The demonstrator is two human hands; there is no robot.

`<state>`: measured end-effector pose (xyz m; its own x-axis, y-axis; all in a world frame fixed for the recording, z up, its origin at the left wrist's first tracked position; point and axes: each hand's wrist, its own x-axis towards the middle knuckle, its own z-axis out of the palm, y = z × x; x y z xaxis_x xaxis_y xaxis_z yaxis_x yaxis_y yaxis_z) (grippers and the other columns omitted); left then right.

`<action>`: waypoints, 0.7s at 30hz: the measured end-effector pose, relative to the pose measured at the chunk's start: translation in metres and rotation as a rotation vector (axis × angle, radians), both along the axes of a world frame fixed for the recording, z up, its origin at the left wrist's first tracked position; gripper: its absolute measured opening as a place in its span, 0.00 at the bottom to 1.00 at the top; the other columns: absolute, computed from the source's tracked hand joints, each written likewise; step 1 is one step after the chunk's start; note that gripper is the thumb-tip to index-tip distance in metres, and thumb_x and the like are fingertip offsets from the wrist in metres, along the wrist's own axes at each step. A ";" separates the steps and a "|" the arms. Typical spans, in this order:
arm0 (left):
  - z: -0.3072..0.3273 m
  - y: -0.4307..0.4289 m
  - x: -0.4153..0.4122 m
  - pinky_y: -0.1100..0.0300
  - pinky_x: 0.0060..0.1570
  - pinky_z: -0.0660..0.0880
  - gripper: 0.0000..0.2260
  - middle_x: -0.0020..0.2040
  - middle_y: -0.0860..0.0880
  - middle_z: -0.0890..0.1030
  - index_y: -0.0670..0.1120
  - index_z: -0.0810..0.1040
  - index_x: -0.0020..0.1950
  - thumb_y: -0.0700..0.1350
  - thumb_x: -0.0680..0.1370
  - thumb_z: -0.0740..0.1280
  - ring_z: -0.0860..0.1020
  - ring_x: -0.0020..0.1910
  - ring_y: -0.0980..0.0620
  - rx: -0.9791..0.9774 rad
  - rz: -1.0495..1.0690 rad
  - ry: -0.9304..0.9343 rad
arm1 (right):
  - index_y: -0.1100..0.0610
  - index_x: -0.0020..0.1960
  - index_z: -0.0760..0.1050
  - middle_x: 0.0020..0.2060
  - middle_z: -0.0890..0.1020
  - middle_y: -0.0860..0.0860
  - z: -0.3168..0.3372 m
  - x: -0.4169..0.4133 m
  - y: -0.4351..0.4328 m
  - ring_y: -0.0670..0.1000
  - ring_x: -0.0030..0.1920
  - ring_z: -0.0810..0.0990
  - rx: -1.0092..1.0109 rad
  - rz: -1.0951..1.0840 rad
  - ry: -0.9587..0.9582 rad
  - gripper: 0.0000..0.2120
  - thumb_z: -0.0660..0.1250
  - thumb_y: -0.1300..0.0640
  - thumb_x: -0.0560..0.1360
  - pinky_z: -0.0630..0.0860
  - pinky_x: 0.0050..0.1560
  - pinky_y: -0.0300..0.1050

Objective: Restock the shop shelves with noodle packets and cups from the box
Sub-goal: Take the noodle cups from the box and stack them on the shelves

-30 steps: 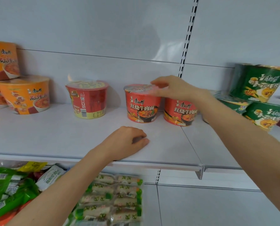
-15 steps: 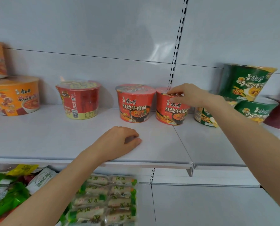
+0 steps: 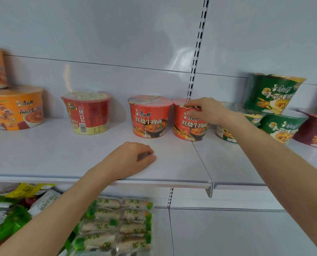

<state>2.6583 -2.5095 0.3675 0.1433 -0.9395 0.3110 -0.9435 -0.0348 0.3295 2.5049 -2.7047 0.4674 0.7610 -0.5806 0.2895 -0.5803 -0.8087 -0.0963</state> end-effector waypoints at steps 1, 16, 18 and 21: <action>0.000 0.000 0.000 0.58 0.60 0.72 0.15 0.59 0.51 0.80 0.48 0.79 0.59 0.53 0.78 0.62 0.77 0.57 0.51 -0.006 -0.001 -0.008 | 0.53 0.68 0.69 0.66 0.74 0.55 0.000 0.000 0.001 0.57 0.64 0.72 -0.001 0.002 0.000 0.19 0.62 0.52 0.77 0.70 0.61 0.49; 0.011 0.017 0.017 0.53 0.51 0.75 0.33 0.53 0.49 0.82 0.46 0.79 0.54 0.65 0.71 0.44 0.78 0.52 0.48 -0.071 0.091 -0.296 | 0.58 0.63 0.73 0.63 0.76 0.51 0.009 0.045 0.049 0.50 0.66 0.71 -0.024 0.228 -0.308 0.16 0.59 0.53 0.79 0.61 0.60 0.35; 0.015 0.031 0.032 0.53 0.54 0.74 0.26 0.56 0.49 0.82 0.48 0.79 0.58 0.62 0.75 0.51 0.78 0.55 0.48 -0.055 0.137 -0.261 | 0.58 0.63 0.74 0.63 0.76 0.51 0.013 0.063 0.059 0.50 0.66 0.71 -0.024 0.269 -0.300 0.16 0.59 0.53 0.79 0.61 0.59 0.34; 0.018 0.057 0.065 0.53 0.54 0.74 0.23 0.57 0.48 0.81 0.48 0.78 0.59 0.61 0.77 0.53 0.77 0.55 0.47 -0.027 0.215 -0.268 | 0.59 0.62 0.74 0.62 0.77 0.52 0.019 0.096 0.078 0.50 0.64 0.72 -0.044 0.325 -0.302 0.15 0.60 0.54 0.78 0.62 0.60 0.34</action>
